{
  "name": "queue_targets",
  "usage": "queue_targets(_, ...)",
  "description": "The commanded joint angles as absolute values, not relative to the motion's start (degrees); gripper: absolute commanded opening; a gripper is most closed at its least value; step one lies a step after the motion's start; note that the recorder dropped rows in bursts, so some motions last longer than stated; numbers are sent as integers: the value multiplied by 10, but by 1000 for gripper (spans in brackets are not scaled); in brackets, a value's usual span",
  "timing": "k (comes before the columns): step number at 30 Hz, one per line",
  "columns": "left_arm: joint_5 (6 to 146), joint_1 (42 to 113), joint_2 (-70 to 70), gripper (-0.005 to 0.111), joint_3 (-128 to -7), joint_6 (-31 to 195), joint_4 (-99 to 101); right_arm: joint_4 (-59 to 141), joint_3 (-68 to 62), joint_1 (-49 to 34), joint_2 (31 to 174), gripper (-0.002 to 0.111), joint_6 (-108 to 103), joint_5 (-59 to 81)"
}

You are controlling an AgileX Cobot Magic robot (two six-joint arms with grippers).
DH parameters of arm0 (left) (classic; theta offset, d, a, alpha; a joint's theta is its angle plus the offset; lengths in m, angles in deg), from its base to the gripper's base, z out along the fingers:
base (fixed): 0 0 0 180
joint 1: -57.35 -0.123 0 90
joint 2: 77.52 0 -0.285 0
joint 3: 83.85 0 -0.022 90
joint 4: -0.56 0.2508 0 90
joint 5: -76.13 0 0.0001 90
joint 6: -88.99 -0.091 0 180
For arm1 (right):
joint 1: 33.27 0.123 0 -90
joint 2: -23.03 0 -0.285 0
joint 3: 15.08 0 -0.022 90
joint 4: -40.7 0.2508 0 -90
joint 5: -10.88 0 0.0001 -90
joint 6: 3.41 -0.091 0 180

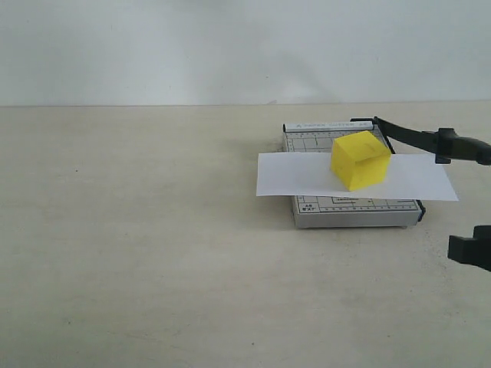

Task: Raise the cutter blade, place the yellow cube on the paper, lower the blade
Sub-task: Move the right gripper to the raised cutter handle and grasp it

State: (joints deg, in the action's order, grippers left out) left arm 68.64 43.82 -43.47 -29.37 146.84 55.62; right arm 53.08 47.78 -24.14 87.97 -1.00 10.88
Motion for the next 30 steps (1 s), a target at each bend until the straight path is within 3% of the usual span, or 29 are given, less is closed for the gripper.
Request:
queue_targets(1, 698, 441, -501, 4, -232, 1566, 493, 527, 498, -241, 881, 0, -23, 21)
queue_targets(12, 701, 441, -530, 4, -73, 1653, 483, 526, 506, -241, 842, 0, -50, -36)
queue_targets(16, 705, 441, -529, 4, -66, 1608, 563, 497, 506, -241, 752, 0, -50, -69)
queue_targets(18, 774, 441, -529, 4, -66, 1605, 633, 450, 504, -241, 700, 0, -39, -72)
queue_targets(22, 808, 441, -529, 4, -66, 1612, 741, 446, 440, -242, 677, 0, 42, 72)
queue_targets(30, 757, 441, -529, 4, -66, 1609, 741, 400, 121, -242, 868, 4, 45, 474)
